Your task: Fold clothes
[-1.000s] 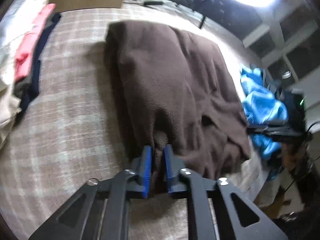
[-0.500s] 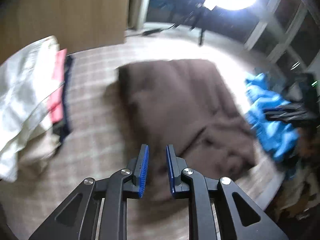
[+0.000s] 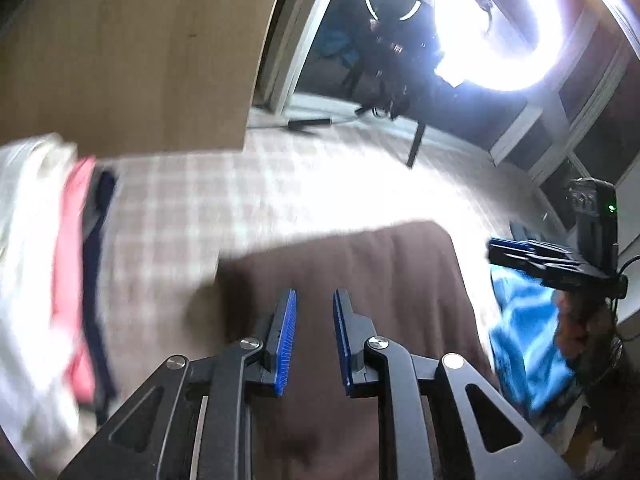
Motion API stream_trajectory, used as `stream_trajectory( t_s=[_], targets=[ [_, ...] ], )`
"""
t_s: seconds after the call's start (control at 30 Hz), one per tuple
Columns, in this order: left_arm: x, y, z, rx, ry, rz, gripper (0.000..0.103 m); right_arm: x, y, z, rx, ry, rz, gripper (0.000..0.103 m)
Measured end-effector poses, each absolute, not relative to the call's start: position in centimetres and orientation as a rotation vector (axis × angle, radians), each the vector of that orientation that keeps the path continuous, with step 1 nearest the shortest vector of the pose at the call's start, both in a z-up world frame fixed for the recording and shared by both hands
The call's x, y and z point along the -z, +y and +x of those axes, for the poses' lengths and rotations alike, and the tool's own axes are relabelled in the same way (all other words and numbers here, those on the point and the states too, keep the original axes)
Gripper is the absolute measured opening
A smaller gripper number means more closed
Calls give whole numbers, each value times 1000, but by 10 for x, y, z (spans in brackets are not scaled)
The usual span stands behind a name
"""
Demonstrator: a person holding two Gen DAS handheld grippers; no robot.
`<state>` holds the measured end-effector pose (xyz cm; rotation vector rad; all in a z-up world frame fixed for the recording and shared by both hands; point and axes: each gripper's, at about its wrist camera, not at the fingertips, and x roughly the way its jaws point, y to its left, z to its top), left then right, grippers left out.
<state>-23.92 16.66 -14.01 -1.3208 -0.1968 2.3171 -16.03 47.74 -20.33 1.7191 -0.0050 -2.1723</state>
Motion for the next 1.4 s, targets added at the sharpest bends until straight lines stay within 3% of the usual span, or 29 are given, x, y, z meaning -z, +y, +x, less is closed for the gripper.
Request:
stream_trajectory(
  t_s=[0.03,0.1,0.23,0.3,0.33,0.43,0.6,0.77,1.03,1.1,1.17,1.23,1.4],
  targets=[
    [152,172,-251,-2309,-193,-1345,22,203,477,-161,2173,-7,1717,28],
    [182,178,-270,-2307,-130,-1424,10,203,478,-161,2176,-10,1714,28],
    [180,161,-270,-2298,-235,-1442,3,203,478,-162,2180,-16,1707,34],
    [168,147,-252,-2348,-263,-1439,21,203,478,-163,2182,-19,1703,42],
    [164,141,-243,-2365,-277,-1451,39,203,479,-163,2184,-20,1701,52],
    [165,141,-213,-2333,-312,-1508,57,203,479,-164,2187,-25,1696,60],
    [192,153,-204,-2316,-222,-1618,58,202,479,-165,2192,-32,1687,61],
    [209,148,-207,-2303,-266,-1651,67,202,480,-166,2198,-40,1678,62],
    [207,160,-200,-2330,-204,-1667,66,202,481,-168,2207,-52,1663,61],
    [207,165,-199,-2329,-193,-1660,60,202,481,-168,2209,-55,1659,61],
    [208,170,-199,-2312,-222,-1659,45,202,481,-169,2211,-58,1656,51],
    [209,175,-199,-2313,-220,-1655,44,202,482,-169,2213,-61,1652,23],
    [207,184,-199,-2316,-199,-1655,36,201,482,-171,2218,-69,1643,16]
  ],
)
